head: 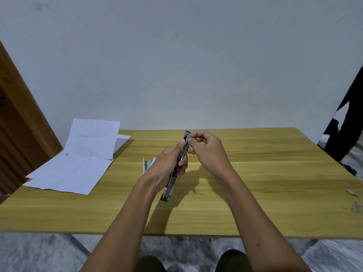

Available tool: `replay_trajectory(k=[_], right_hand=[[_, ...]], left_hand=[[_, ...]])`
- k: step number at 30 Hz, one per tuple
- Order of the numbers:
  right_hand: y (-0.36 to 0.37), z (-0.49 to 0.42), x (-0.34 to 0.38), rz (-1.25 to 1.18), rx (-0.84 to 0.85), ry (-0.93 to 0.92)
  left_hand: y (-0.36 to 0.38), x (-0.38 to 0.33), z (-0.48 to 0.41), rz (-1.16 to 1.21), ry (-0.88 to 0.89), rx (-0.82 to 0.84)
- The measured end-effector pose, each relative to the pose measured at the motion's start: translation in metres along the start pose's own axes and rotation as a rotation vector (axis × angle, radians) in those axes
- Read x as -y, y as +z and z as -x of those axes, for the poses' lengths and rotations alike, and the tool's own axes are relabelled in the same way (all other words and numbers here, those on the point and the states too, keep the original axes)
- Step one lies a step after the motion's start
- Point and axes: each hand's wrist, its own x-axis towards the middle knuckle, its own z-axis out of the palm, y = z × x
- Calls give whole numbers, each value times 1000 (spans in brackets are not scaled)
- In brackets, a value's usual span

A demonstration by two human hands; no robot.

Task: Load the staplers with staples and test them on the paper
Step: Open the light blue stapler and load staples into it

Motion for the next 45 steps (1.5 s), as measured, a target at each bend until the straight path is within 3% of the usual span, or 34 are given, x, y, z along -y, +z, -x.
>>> replay_trajectory(k=[6,15,19,27,31,35,41,43,45], right_hand=[[-7,4,-1,122,65,-22],[-2,17,-14,416,-96,-254],[2,22,-14,419,-82,-222],[13,32,-1,-347,42,283],[19,29,0,-729,55,393],[18,27,-1,-911,133,458],[9,25,2,-1063,166,502],[7,23,0,-922,105,439],[6,22,-3,-581,10,308]], left_hand=[[2,0,2,-9,-10,-2],[4,0,-1,-54,-19,-35],[3,3,-3,-79,0,-83],[6,2,0,-128,45,-147],[6,3,-2,-65,58,-155],[4,2,-5,-60,79,-189],[1,2,-8,-75,82,-202],[2,0,-6,-82,78,-205],[2,-1,-5,-94,74,-203]])
